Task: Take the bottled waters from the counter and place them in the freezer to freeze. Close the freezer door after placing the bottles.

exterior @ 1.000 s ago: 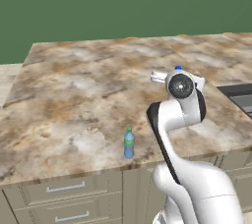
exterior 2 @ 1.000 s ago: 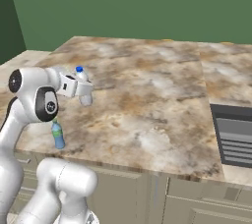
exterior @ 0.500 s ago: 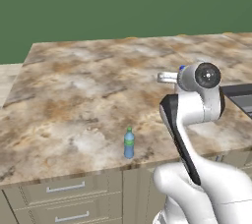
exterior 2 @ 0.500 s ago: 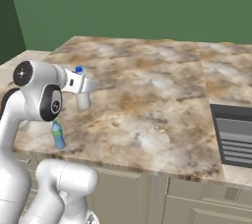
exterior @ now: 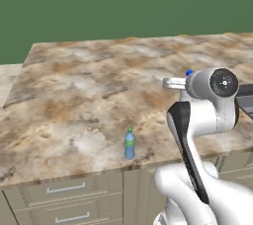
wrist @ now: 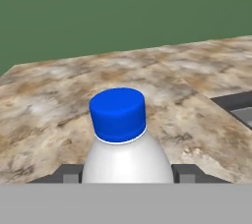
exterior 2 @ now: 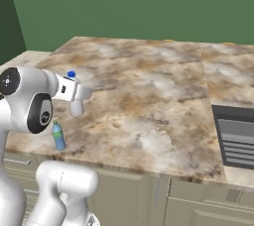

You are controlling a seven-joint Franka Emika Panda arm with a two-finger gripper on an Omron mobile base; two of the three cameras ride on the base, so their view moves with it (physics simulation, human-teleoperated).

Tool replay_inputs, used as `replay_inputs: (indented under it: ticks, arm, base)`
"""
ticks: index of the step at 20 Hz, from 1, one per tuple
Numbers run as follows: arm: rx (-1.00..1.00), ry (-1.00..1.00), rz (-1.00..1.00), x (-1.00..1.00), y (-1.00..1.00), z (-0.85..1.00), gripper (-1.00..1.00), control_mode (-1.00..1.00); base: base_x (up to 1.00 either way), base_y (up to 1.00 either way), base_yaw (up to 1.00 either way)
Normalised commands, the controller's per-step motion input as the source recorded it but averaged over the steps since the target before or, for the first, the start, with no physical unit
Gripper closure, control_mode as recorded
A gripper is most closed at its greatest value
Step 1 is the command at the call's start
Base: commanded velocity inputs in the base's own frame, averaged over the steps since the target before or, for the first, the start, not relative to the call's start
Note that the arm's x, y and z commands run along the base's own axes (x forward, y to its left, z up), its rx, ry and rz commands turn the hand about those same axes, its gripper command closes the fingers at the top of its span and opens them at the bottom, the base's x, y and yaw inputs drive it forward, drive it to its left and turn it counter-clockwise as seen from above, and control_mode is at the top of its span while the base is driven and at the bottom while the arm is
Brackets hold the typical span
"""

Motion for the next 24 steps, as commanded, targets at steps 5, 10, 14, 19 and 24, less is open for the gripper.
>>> replay_inputs:
  ticks: [5, 10, 14, 19, 24]
  arm:
    - [0.00, 0.00, 0.00, -0.57, 0.06, 0.01, 1.00, -1.00]
    - [0.00, 0.00, 0.05, -0.46, 0.00, 0.02, 1.00, -1.00]
    - [0.00, 0.03, 0.17, -0.11, 0.00, 0.00, 1.00, -1.00]
    - [0.00, 0.01, 0.26, -0.17, 0.03, -0.04, 1.00, -1.00]
    - [0.00, 0.00, 0.05, -0.16, 0.00, -0.10, 1.00, -1.00]
  base:
    - [0.00, 0.00, 0.00]
    - [0.00, 0.00, 0.00]
    - [0.00, 0.00, 0.00]
    - [0.00, 0.00, 0.00]
    - [0.00, 0.00, 0.00]
